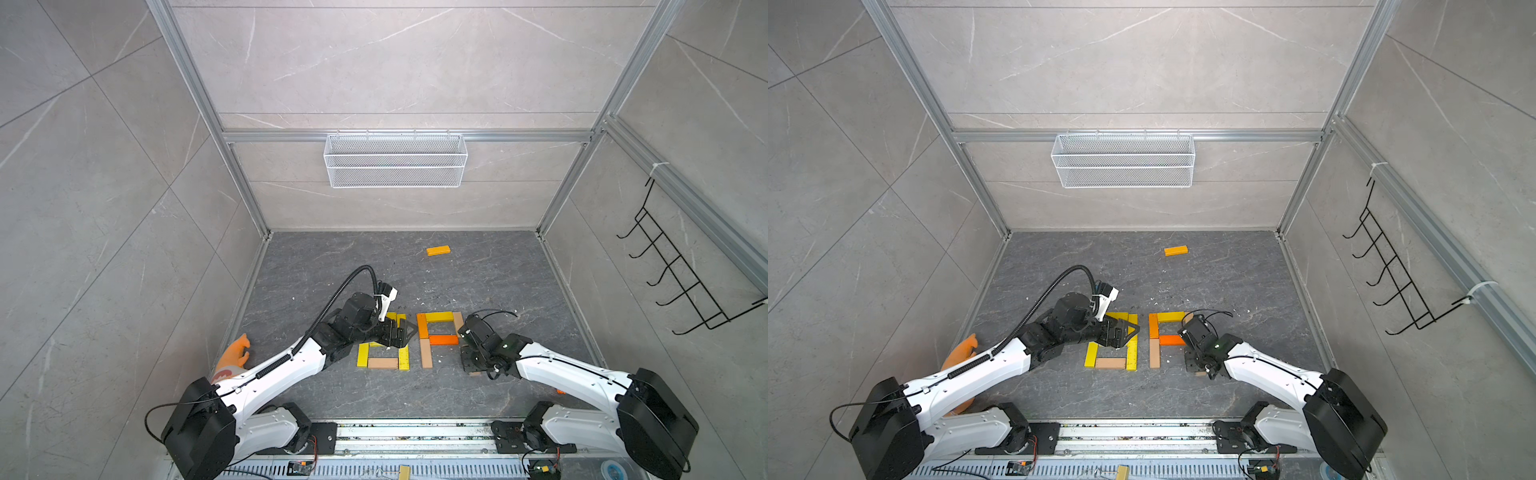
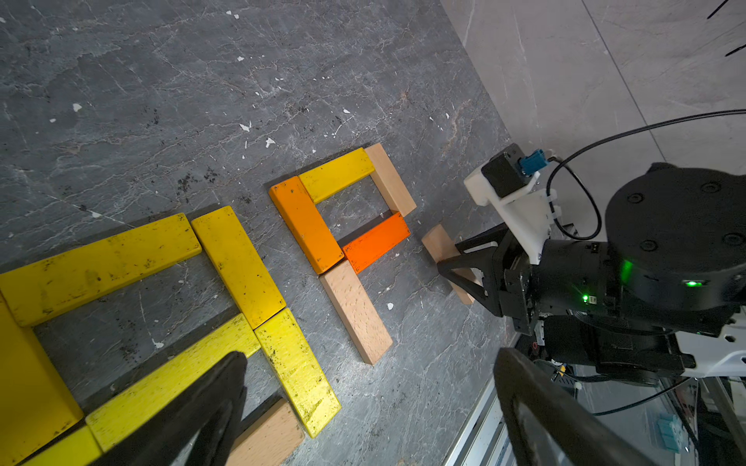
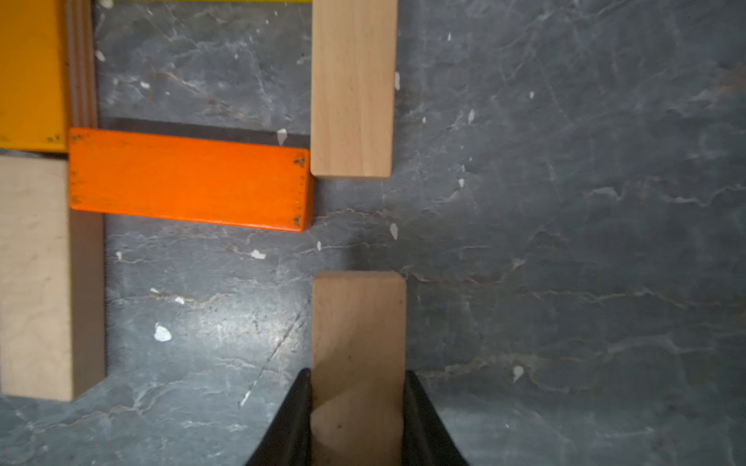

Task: Assemble the number 8 with building blocks
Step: Place the building block at the center of the board, then assemble the building block at the center of the board.

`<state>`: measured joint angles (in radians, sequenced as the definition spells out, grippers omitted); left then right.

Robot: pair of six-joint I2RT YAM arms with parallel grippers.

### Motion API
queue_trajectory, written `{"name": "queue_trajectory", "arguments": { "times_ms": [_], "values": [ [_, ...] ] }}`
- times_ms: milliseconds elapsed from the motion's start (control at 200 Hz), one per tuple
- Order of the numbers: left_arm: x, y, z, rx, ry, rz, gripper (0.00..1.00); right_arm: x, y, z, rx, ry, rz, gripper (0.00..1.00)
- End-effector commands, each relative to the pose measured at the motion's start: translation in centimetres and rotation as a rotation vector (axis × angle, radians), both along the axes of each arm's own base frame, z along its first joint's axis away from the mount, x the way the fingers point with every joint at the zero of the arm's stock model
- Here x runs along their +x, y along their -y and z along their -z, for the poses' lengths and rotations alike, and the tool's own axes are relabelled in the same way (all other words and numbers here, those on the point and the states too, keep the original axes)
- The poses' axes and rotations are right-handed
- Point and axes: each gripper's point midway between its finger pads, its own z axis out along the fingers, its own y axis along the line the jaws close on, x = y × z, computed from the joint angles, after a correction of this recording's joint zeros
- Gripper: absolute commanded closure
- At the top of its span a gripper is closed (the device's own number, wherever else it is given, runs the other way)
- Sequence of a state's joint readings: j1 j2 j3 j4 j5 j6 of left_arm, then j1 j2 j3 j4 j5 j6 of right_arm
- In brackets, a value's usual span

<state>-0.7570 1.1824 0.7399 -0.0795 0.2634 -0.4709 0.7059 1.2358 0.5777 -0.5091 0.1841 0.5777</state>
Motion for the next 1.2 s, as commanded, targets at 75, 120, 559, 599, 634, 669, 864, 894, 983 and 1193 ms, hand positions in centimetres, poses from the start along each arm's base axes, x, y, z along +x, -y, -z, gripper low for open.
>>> {"name": "queue_trajectory", "arguments": {
  "times_ms": [75, 120, 559, 599, 634, 669, 864, 894, 983, 1193],
  "values": [
    [0.4, 0.2, -1.3, -0.024, 0.055, 0.009, 0.02, 0.8, 0.3, 0.5, -0.045, 0.01, 0.039, 0.72],
    [0.4, 0.2, -1.3, -0.024, 0.056, 0.008, 0.02, 1.0, 0.1, 0.6, -0.05, 0.006, 0.032, 0.71],
    [0.4, 0.5, -1.0, -0.033, 0.044, 0.013, 0.02, 0.8, -0.2, 0.9, -0.049, -0.018, 0.014, 0.49],
    [0.4, 0.5, -0.9, -0.032, 0.043, 0.013, 0.02, 0.5, -0.1, 1.0, -0.044, -0.026, 0.017, 0.48],
    [0.4, 0.5, -0.9, -0.032, 0.044, 0.013, 0.02, 0.2, 0.0, 1.1, -0.04, -0.035, 0.021, 0.48],
    [0.4, 0.6, -0.9, -0.032, 0.043, 0.013, 0.02, -0.1, 0.1, 1.2, -0.036, -0.044, 0.025, 0.47],
    [0.5, 0.7, -1.1, -0.036, 0.046, 0.016, 0.02, -1.1, 0.4, 1.5, -0.017, -0.069, 0.047, 0.49],
    [0.5, 0.7, -1.1, -0.038, 0.047, 0.016, 0.02, -1.3, 0.5, 1.6, -0.02, -0.079, 0.051, 0.49],
    [0.5, 0.7, -1.0, -0.037, 0.044, 0.015, 0.02, -1.4, 0.5, 1.9, -0.026, -0.096, 0.05, 0.52],
    [0.4, 0.6, -0.9, -0.037, 0.047, 0.012, 0.02, -1.2, 0.4, 1.9, -0.035, -0.09, 0.046, 0.67]
  ]
}}
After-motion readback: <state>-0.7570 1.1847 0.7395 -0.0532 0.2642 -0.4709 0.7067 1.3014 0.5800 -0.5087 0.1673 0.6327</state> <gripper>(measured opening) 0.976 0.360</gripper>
